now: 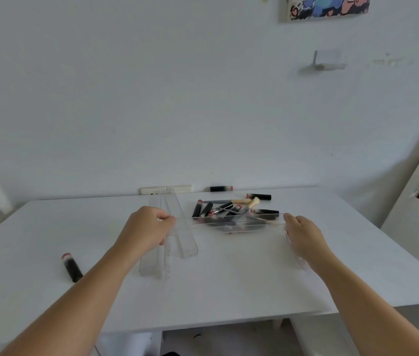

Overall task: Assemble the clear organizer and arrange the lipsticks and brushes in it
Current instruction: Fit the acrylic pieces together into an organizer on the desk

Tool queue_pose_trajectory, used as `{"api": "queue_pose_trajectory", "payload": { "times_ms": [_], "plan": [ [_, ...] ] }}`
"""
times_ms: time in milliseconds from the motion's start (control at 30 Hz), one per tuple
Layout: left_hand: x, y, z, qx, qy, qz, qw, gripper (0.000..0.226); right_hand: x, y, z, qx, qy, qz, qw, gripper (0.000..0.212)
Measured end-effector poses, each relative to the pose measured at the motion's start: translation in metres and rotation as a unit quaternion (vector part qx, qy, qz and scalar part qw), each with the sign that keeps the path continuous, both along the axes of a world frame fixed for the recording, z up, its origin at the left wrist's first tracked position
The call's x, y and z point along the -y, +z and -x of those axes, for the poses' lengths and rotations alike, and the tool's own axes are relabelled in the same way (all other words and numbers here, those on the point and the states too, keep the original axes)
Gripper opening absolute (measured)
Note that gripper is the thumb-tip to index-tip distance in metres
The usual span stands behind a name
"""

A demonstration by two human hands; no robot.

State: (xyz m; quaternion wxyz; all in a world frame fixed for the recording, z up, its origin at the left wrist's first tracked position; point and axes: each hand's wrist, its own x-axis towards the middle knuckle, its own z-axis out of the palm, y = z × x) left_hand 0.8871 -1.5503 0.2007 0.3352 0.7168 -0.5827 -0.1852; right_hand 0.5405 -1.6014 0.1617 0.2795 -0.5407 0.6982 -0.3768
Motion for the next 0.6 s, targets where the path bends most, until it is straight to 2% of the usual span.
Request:
{"api": "queue_pose_trajectory", "payload": {
  "times_ms": [200,333,467,600],
  "plan": [
    [0.005,-0.005,0.001,0.075,0.008,0.006,0.997,0.016,0.004,-0.003,-0.003,-0.022,-0.007,-0.014,1.000,0.041],
    [0.020,0.009,-0.002,0.122,0.013,-0.003,0.992,0.027,0.006,-0.001,-0.002,-0.009,-0.013,0.003,1.000,0.045],
    [0.059,0.033,0.004,0.176,-0.004,-0.053,0.983,0.023,0.007,-0.001,0.003,0.025,-0.020,0.001,0.999,0.060],
    [0.097,0.039,0.021,0.272,0.003,-0.130,0.953,0.022,0.009,-0.005,0.009,0.062,-0.023,0.002,0.998,0.069]
  ]
}}
